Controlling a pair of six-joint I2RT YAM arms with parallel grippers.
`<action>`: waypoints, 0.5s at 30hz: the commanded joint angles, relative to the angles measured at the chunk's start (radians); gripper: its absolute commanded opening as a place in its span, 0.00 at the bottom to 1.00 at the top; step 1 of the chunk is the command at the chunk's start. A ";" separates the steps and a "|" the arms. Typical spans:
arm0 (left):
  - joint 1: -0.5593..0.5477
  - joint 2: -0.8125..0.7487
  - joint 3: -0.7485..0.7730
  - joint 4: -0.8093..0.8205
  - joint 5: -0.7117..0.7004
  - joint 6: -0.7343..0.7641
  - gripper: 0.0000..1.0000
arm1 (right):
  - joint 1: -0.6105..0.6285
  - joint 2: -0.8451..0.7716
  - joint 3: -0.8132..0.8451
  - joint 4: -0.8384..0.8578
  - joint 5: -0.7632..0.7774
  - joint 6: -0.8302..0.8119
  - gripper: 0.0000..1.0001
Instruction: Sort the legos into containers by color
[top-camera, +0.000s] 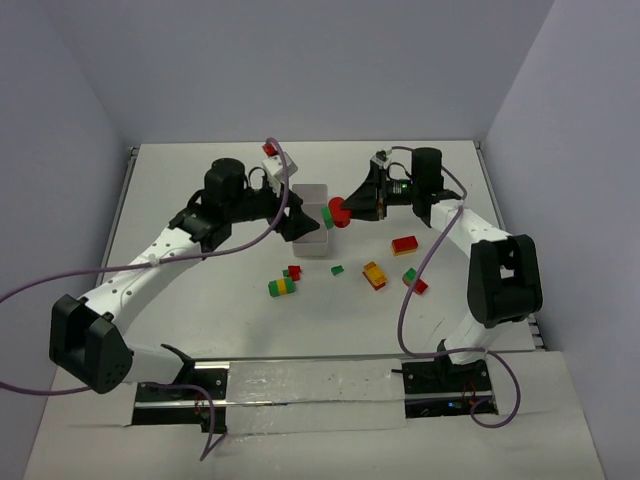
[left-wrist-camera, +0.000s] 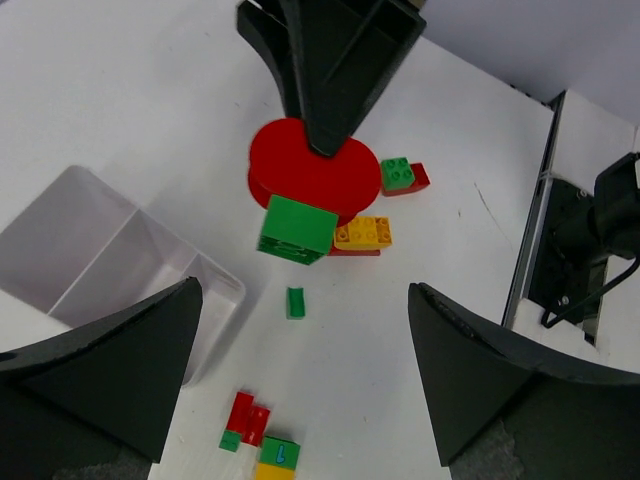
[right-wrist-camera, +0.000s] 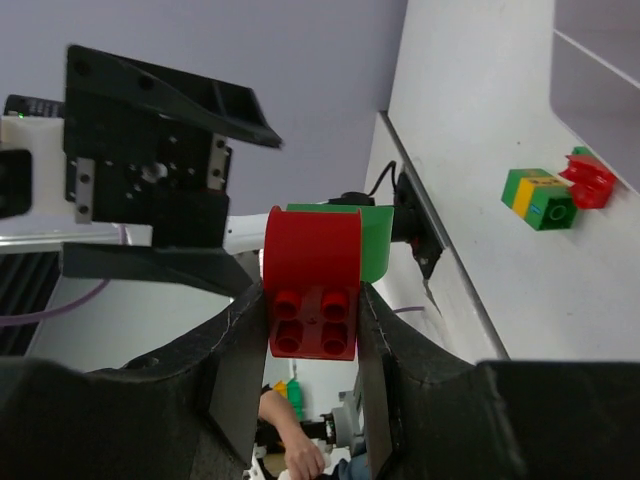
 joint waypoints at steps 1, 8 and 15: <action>-0.040 0.033 0.067 -0.016 -0.078 0.053 0.94 | 0.023 -0.058 -0.003 0.181 -0.070 0.132 0.00; -0.067 0.061 0.100 -0.031 -0.075 0.112 0.89 | 0.042 -0.066 -0.018 0.221 -0.092 0.162 0.00; -0.088 0.076 0.109 -0.030 -0.072 0.128 0.81 | 0.064 -0.065 -0.020 0.245 -0.102 0.186 0.00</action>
